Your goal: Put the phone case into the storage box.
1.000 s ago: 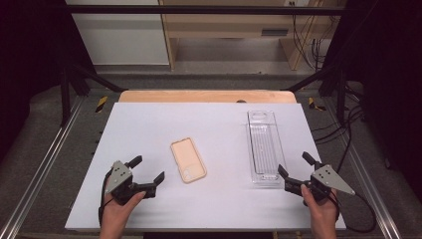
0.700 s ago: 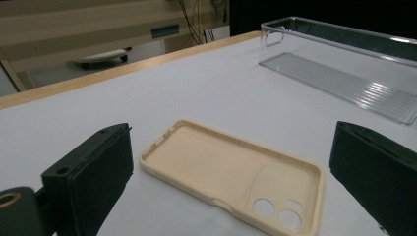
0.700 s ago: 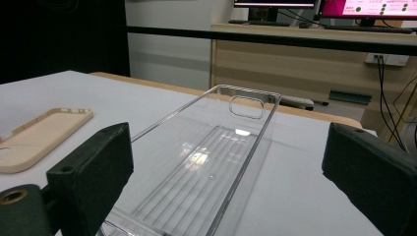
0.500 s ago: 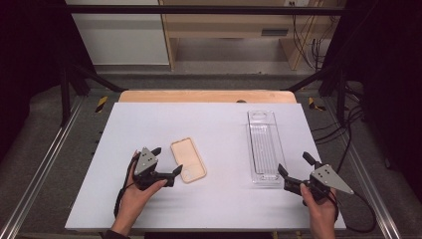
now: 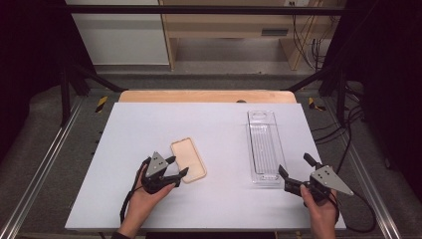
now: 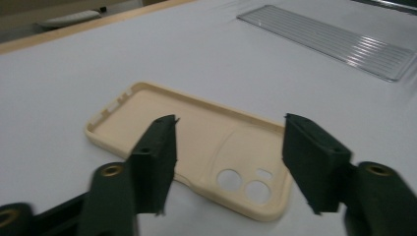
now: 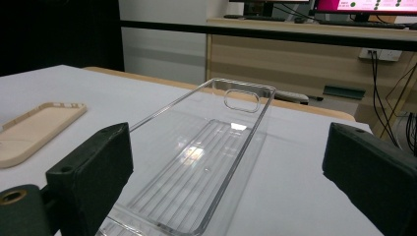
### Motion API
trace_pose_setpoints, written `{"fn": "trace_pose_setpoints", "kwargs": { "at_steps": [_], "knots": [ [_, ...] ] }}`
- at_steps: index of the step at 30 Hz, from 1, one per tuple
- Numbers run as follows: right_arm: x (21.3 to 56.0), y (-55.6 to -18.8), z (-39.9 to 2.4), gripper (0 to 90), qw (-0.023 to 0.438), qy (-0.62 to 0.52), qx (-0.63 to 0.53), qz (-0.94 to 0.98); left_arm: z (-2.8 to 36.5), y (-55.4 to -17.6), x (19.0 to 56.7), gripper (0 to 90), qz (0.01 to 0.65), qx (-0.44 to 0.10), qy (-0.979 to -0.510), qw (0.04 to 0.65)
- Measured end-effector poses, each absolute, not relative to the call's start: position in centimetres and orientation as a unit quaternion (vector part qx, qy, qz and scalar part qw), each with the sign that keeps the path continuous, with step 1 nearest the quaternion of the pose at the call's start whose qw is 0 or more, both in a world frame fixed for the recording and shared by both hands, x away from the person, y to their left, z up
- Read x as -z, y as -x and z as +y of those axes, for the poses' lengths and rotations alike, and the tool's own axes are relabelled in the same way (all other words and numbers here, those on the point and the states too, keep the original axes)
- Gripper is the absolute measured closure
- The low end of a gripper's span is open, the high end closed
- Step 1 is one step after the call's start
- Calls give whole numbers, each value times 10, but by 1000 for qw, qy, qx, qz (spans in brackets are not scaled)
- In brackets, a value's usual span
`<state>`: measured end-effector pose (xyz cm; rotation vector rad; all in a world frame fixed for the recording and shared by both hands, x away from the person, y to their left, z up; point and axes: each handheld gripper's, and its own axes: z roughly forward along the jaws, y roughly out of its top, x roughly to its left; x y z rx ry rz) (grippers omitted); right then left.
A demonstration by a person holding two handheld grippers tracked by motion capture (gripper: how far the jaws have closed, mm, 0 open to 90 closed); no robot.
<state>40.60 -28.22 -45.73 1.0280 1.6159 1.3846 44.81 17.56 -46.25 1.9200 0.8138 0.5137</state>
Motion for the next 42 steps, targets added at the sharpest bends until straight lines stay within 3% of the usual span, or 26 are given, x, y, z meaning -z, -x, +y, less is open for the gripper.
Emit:
{"fn": "trace_pose_setpoints", "kwargs": {
  "at_steps": [2, 6, 11, 20, 30, 42],
  "knots": [
    [458, -405, -281, 55, 380, -401, -540, 634, 172, -447, 463, 553, 328, -211, -794, 467],
    [459, -406, -280, 56, 379, -402, -538, 637, 165, -450, 467, 753, 335, -194, -807, 446],
    [457, -404, -278, 56, 381, -398, -540, 636, 158, -450, 471, 900, 336, -171, -826, 419],
    [455, -401, -278, 57, 388, -392, -539, 637, 144, -454, 482, 900, 322, -165, -854, 374],
    [453, -399, -281, 56, 391, -395, -541, 632, 124, -438, 480, 900, 295, -114, -873, 372],
    [454, -399, -279, 56, 392, -394, -534, 637, 98, -407, 483, 900, 288, -98, -870, 389]
  ]
}}
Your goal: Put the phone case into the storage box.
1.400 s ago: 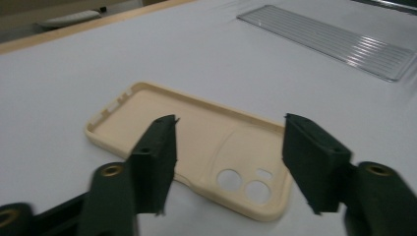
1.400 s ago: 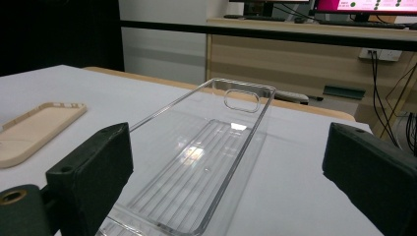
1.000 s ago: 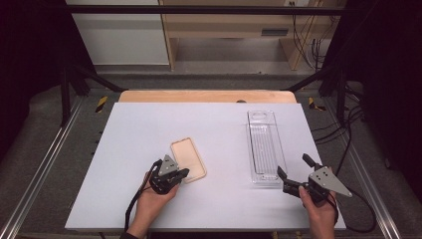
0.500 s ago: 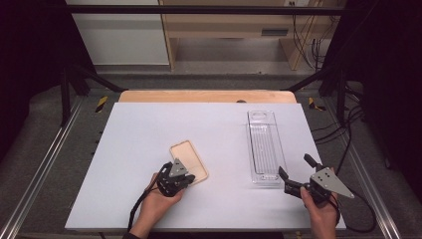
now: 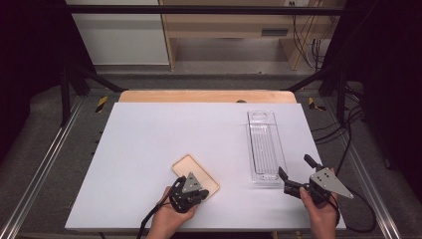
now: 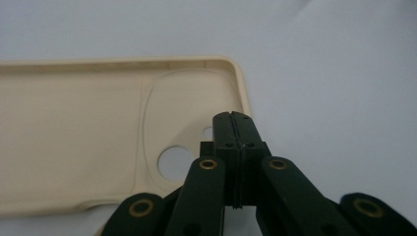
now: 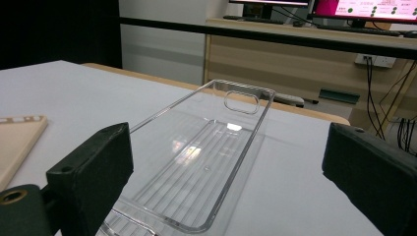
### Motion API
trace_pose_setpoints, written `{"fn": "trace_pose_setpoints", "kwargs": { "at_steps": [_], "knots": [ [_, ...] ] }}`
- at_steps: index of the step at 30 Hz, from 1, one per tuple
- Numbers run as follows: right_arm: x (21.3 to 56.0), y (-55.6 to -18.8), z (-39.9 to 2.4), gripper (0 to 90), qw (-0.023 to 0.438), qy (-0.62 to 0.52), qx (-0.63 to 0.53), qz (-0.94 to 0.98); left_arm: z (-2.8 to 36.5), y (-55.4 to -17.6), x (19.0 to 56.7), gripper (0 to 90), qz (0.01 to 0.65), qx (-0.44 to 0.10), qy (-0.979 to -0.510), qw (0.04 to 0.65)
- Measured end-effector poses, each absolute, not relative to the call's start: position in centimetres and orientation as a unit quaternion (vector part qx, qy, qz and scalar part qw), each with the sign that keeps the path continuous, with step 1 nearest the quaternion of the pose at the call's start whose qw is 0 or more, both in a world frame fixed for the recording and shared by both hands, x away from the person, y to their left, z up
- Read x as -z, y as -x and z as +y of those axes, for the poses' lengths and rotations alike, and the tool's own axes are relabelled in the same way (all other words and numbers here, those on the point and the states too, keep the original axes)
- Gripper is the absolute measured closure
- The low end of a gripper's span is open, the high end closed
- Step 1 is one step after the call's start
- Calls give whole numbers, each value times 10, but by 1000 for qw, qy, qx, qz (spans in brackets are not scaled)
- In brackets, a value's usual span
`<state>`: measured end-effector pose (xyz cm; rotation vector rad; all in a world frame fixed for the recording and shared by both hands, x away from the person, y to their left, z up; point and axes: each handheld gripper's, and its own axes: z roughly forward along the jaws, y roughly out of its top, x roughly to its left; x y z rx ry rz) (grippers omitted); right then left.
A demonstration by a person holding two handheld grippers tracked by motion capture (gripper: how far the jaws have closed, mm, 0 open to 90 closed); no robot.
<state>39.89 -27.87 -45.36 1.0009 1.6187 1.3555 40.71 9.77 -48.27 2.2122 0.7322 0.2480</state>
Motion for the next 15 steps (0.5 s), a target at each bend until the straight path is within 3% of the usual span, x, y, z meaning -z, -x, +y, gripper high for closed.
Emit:
{"fn": "trace_pose_setpoints", "kwargs": {
  "at_steps": [15],
  "knots": [
    [453, -398, -278, 56, 391, -395, -534, 637, 66, -385, 485, 900, 259, -77, -876, 400]
  ]
}}
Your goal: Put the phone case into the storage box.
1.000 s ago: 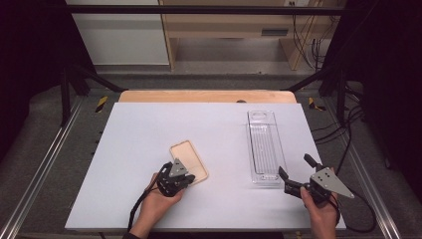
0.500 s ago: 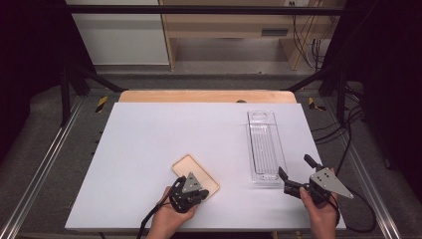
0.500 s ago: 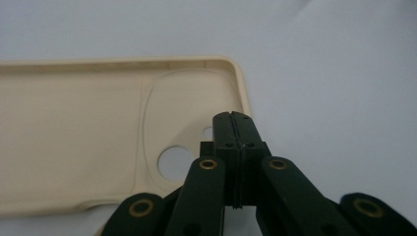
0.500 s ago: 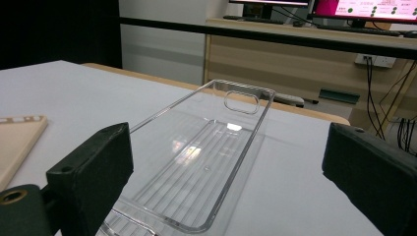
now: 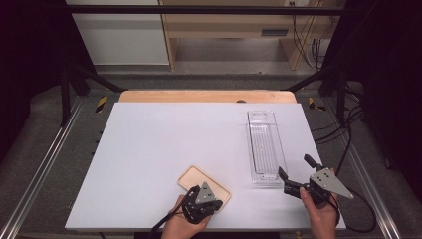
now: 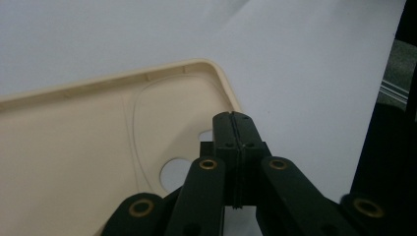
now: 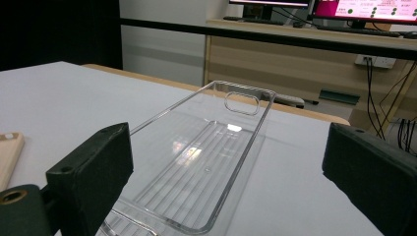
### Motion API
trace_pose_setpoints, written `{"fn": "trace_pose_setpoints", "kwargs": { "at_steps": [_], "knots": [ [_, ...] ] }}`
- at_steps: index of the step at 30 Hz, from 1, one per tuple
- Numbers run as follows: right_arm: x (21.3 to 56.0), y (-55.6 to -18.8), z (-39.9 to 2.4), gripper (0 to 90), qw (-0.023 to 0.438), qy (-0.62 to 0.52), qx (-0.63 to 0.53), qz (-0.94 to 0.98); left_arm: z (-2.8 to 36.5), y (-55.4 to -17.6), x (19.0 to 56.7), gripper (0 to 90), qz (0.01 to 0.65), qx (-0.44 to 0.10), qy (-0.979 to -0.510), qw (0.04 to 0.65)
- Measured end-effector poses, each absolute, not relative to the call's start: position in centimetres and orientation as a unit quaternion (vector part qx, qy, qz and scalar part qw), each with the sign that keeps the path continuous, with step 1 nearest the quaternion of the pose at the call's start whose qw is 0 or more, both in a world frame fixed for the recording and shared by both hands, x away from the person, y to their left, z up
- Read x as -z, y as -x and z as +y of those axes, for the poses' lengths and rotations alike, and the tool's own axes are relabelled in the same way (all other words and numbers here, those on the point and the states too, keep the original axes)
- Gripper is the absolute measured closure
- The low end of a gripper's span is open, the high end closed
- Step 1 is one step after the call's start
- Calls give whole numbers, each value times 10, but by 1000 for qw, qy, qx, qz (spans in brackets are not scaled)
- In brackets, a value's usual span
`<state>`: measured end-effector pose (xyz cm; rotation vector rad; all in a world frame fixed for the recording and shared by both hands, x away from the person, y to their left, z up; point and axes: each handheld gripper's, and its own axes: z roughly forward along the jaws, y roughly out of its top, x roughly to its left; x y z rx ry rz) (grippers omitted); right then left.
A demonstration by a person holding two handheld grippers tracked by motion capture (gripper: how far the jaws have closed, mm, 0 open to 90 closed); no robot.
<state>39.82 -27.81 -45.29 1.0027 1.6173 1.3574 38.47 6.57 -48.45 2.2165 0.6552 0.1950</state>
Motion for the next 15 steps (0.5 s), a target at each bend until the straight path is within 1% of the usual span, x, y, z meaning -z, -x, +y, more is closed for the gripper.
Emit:
{"fn": "trace_pose_setpoints", "kwargs": {
  "at_steps": [4, 9, 11, 12, 13, 14, 15],
  "knots": [
    [453, -398, -278, 55, 393, -393, -533, 638, 64, -385, 485, 900, 256, -81, -876, 400],
    [450, -394, -280, 52, 395, -397, -535, 632, 71, -384, 479, 900, 249, -110, -865, 421],
    [449, -394, -279, 46, 393, -398, -535, 633, 78, -385, 475, 883, 253, -126, -857, 430],
    [449, -394, -279, 46, 393, -398, -535, 633, 78, -385, 475, 879, 253, -126, -857, 430],
    [448, -393, -277, 41, 394, -398, -534, 633, 87, -388, 471, 869, 257, -139, -849, 441],
    [448, -393, -277, 41, 394, -398, -534, 633, 87, -388, 471, 853, 257, -139, -849, 441],
    [448, -392, -274, 39, 395, -396, -533, 634, 96, -389, 468, 829, 262, -156, -841, 448]
  ]
}}
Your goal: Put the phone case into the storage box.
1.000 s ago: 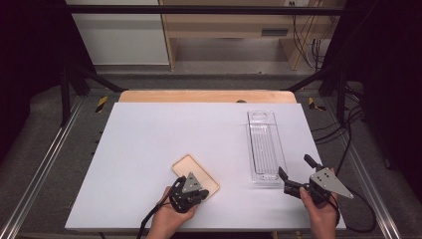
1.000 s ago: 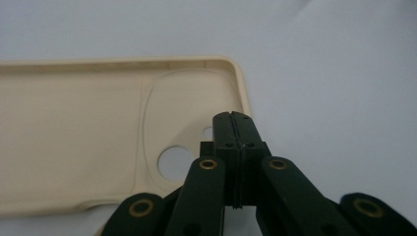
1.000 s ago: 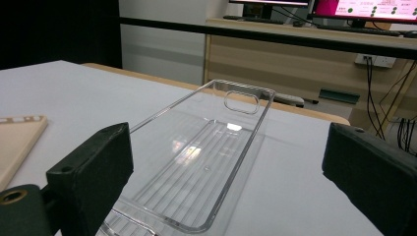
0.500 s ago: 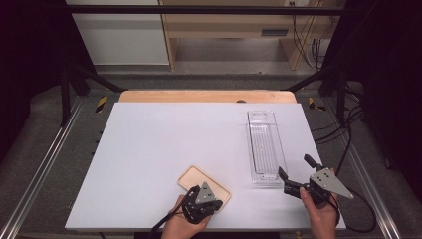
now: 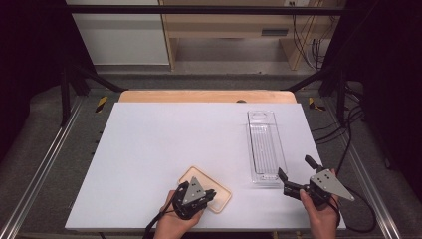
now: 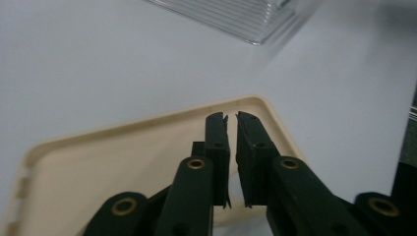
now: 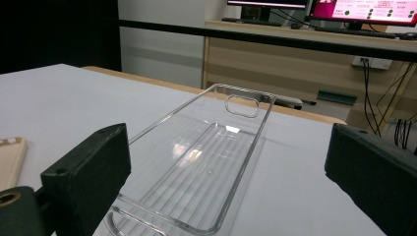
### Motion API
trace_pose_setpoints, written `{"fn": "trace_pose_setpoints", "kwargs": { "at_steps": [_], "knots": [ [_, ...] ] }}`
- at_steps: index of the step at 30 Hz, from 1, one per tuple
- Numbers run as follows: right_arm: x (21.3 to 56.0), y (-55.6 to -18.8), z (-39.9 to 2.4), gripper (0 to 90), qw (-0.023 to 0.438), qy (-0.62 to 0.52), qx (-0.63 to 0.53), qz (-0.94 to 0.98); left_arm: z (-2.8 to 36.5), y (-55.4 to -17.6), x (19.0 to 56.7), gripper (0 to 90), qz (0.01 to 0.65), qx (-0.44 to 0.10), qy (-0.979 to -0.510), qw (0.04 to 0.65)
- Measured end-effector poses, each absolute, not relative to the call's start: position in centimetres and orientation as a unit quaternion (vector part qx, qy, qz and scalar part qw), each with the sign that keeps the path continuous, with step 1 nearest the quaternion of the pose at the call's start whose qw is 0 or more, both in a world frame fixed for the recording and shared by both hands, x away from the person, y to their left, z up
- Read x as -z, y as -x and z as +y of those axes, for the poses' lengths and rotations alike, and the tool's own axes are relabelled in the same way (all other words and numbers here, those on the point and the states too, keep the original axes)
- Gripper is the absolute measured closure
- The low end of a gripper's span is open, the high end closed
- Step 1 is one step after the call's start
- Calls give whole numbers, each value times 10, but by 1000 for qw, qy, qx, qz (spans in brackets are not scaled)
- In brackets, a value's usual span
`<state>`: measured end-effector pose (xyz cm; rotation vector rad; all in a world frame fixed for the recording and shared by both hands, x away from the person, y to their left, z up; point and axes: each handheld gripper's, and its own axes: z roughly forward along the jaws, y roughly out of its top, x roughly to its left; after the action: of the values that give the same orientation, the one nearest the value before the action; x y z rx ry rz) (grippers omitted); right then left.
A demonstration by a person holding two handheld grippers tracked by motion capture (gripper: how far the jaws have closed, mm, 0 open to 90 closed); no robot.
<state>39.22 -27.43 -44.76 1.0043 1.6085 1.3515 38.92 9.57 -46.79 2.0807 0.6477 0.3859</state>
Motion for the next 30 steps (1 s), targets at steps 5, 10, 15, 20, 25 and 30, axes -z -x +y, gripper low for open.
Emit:
{"fn": "trace_pose_setpoints", "kwargs": {
  "at_steps": [5, 10, 15, 20, 25, 30],
  "knots": [
    [445, -391, -270, 35, 397, -391, -533, 637, 113, -392, 463, 649, 273, -184, -823, 464],
    [444, -389, -270, 28, 399, -392, -536, 633, 132, -400, 456, 396, 293, -215, -792, 490],
    [443, -387, -272, 26, 399, -396, -539, 628, 146, -404, 454, 190, 307, -232, -773, 504],
    [432, -384, -263, 29, 391, -400, -540, 629, 172, -408, 454, 121, 333, -244, -744, 526],
    [422, -381, -243, 46, 379, -382, -532, 654, 188, -410, 453, 80, 340, -251, -729, 538],
    [413, -382, -204, 53, 340, -354, -493, 718, 211, -406, 458, 25, 359, -256, -711, 548]
  ]
}}
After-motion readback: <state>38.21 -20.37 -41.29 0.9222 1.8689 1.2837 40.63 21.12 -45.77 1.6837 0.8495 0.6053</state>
